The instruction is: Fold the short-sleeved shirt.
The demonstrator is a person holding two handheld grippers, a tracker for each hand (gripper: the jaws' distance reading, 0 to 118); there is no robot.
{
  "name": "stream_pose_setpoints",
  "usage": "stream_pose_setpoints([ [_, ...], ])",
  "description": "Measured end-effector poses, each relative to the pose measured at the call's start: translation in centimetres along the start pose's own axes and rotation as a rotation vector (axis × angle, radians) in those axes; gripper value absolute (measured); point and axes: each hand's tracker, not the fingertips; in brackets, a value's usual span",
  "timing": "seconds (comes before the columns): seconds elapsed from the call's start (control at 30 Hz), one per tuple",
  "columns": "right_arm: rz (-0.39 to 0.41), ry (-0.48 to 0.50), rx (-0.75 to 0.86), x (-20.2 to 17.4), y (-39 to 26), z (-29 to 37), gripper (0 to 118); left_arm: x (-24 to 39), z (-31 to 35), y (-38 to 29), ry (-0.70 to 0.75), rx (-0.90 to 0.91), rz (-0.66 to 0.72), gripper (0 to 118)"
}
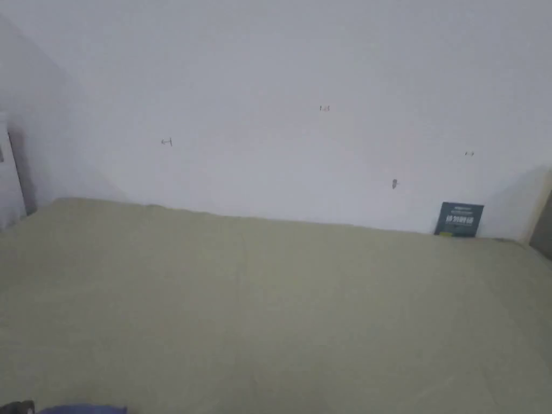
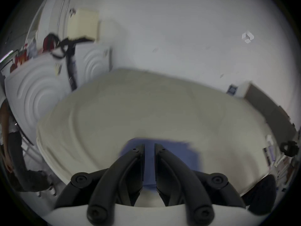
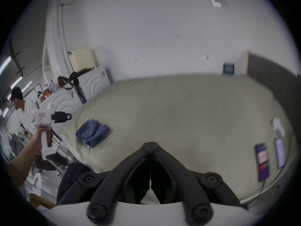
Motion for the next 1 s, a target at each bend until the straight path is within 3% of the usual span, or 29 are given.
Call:
stream_pose_setpoints([
  [0.1,0.071,-0.052,0.157,-0.4,3.9,4.1,1,8.8,6.8,2.4,-0.053,0.232,-0.075,15],
  [0.2,0.076,-0.039,0.292,-0.1,7.3,8.0,1,14.3,10.8,4.4,-0.143,0.388,-0.154,15],
  [0.33,0.138,-0.097,0.462,-0.1,9.4,11.9,1,18.9,14.8,6.3,-0.236,0.455,-0.211,15],
  [0.43,0.151,-0.116,0.496,0.1,9.8,13.6,1,20.6,16.8,6.0,-0.2,0.546,-0.252,15],
  [0.6,0.119,-0.135,0.454,0.8,8.4,13.1,9,20.5,16.5,4.6,-0.211,0.507,-0.193,15],
  [0.63,0.114,-0.136,0.448,0.8,8.3,12.7,12,20.4,16.2,4.6,-0.199,0.493,-0.191,17],
  [0.67,0.11,-0.139,0.444,0.7,8.1,12.6,15,20.4,15.9,4.6,-0.188,0.482,-0.198,27],
  [0.7,0.108,-0.141,0.441,0.7,8.1,12.4,25,20.2,15.6,4.6,-0.182,0.48,-0.203,52],
  [0.73,0.107,-0.144,0.439,0.6,8.0,12.3,25,20.1,15.4,4.8,-0.179,0.475,-0.205,52],
  [0.77,0.107,-0.146,0.439,0.3,8.1,12.2,29,20.0,15.2,4.9,-0.184,0.461,-0.211,63],
  [0.8,0.105,-0.144,0.442,0.2,8.1,12.1,37,20.0,15.1,5.0,-0.19,0.448,-0.213,83],
  [0.83,0.101,-0.134,0.443,0.2,8.2,12.1,55,20.0,15.0,4.9,-0.199,0.45,-0.21,104],
  [0.87,0.09,-0.099,0.439,0.1,8.2,12.0,78,19.9,15.1,5.0,-0.204,0.46,-0.205,109],
  [0.9,0.077,-0.073,0.439,0.0,8.3,11.9,108,20.0,14.8,5.1,-0.2,0.458,-0.203,109],
  [0.93,0.066,-0.048,0.44,-0.3,8.2,11.8,118,20.1,14.6,5.2,-0.195,0.449,-0.204,109],
  [1.0,0.097,-0.095,0.48,-1.1,8.7,11.5,118,20.1,14.1,5.3,-0.172,0.426,-0.207,118],
])
